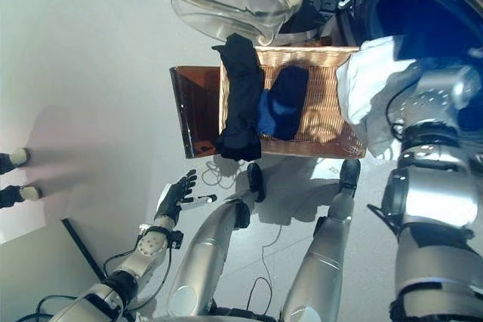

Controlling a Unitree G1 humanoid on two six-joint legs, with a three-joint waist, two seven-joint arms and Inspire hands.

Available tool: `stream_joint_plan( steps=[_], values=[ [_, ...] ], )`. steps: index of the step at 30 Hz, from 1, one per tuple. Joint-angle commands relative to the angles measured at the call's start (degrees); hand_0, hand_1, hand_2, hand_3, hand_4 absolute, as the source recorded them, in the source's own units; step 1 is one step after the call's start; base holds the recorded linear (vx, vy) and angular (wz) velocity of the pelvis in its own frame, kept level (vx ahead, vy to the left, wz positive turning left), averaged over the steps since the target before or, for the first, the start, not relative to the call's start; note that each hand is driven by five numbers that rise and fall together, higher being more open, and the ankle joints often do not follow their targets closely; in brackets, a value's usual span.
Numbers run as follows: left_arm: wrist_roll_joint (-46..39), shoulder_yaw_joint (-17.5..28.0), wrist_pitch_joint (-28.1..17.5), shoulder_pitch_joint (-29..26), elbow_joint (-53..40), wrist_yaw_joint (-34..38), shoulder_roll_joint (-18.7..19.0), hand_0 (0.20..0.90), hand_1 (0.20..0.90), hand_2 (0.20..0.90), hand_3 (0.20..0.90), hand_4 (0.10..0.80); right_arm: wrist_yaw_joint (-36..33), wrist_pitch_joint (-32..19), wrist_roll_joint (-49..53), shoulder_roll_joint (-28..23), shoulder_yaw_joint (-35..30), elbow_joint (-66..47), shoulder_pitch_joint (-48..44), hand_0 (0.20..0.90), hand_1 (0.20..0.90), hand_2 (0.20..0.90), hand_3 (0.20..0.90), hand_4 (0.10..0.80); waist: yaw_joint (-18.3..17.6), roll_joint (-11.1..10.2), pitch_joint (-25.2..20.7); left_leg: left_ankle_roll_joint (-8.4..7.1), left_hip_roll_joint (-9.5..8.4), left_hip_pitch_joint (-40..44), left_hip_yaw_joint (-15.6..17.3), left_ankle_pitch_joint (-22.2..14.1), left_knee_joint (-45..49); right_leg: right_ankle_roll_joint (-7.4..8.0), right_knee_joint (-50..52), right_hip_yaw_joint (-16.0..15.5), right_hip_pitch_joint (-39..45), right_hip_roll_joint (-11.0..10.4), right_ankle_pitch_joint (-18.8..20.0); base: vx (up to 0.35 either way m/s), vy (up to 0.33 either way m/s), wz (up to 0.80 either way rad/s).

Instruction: Pick up the clothes and place them into the washing machine

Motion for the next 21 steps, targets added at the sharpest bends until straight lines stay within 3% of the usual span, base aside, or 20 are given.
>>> stream_joint_plan(
  steps=[1, 16, 17, 18, 21],
  values=[
    [-1.6, -1.7, -2.8, 3.1, -1.6, 1.6, 1.8, 0.9, 0.9, 0.9, 0.9, 0.8, 0.3, -6.8, -1.2, -9.1, 6.4, -3.8, -6.5, 0.2, 0.2, 0.2, 0.2, 0.3, 0.2, 2.1, -4.4, -7.55, 2.73, -0.3, -4.2, 4.2, -5.6, -4.36, 10.6, 2.3, -1.9, 1.5, -10.6, 0.033, -0.007, 0.02],
    [-3.1, -0.7, -3.8, 3.3, -3.3, 2.8, 1.5, 0.9, 0.9, 0.9, 0.9, 0.8, -2.4, -10.2, 3.1, -12.9, 5.3, -3.5, -10.6, 0.2, 0.2, 0.2, 0.2, 0.3, 0.0, 4.6, -4.6, -8.39, 2.36, -1.7, -3.1, 5.4, -7.3, -4.69, 13.3, 4.3, -6.4, 1.9, -11.7, 0.006, -0.001, 0.01],
    [-3.1, -0.8, -3.8, 3.5, -3.2, 2.8, 1.5, 0.9, 0.9, 0.9, 0.9, 0.8, -2.6, -10.0, 2.8, -13.1, 5.5, -3.3, -10.9, 0.329, 0.329, 0.329, 0.329, 0.392, -0.1, 4.6, -4.6, -8.38, 2.38, -1.9, -3.1, 5.4, -7.2, -4.69, 13.5, 4.4, -6.6, 2.0, -11.7, 0.0, 0.0, 0.0],
    [-3.1, -0.7, -3.7, 3.5, -3.2, 2.7, 1.6, 0.9, 0.9, 0.9, 0.9, 0.8, -3.0, -9.4, 2.2, -13.5, 5.9, -2.7, -11.2, 0.9, 0.9, 0.9, 0.9, 0.8, -0.2, 4.5, -4.7, -8.39, 2.38, -1.9, -3.0, 5.4, -7.3, -4.7, 13.5, 4.4, -6.7, 2.0, -11.7, 0.0, 0.0, 0.0],
    [-3.2, -0.9, -3.6, 3.2, -2.8, 2.8, 1.5, 0.9, 0.9, 0.9, 0.9, 0.8, -2.6, -7.9, 1.6, -13.3, 7.4, -1.6, -12.0, 0.9, 0.9, 0.9, 0.9, 0.8, -0.5, 4.4, -4.5, -8.36, 2.43, -2.0, -2.7, 5.5, -7.6, -4.73, 13.4, 4.6, -7.2, 2.2, -11.4, 0.0, 0.0, 0.0]
  ],
)
